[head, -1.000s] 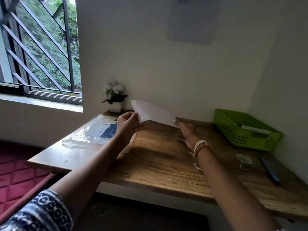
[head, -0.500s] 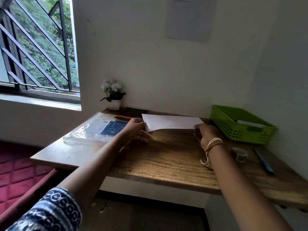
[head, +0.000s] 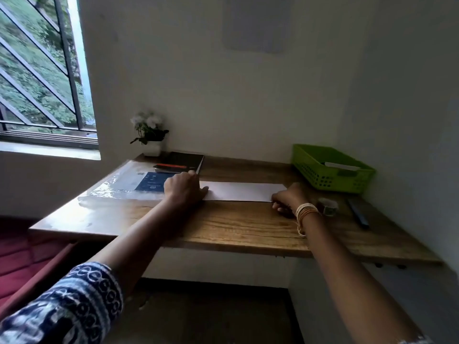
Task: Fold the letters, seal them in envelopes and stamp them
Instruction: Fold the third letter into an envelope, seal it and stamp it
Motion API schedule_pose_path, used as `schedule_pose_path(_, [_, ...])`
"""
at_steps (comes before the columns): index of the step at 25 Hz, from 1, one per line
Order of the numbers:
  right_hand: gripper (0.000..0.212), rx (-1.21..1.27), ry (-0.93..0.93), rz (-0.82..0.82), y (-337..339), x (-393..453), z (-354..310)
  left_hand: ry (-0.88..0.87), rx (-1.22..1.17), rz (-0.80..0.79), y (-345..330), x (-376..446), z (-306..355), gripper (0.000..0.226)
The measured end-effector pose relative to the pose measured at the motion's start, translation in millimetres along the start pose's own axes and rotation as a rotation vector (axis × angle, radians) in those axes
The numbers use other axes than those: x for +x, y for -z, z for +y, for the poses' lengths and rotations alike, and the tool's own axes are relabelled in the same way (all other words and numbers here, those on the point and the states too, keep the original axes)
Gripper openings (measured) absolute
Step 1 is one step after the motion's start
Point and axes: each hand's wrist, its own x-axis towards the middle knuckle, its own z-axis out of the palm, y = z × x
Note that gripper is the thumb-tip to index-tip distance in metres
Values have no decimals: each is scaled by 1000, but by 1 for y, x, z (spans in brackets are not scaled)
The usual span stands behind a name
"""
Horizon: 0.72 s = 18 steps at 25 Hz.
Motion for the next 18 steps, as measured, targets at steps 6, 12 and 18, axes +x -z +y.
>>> schedule_pose_path(6, [12,38,171,168,8,-18,18,-256,94,186,5,-19,43,43])
schedule_pose_path(12, [13,-116,287,274,56,-24,35,-595,-222,0,3,-36,111,27])
schedule_pose_path(18, [23,-341,243,285,87,-4,59,-658,-276,-71,-3,-35,159,25])
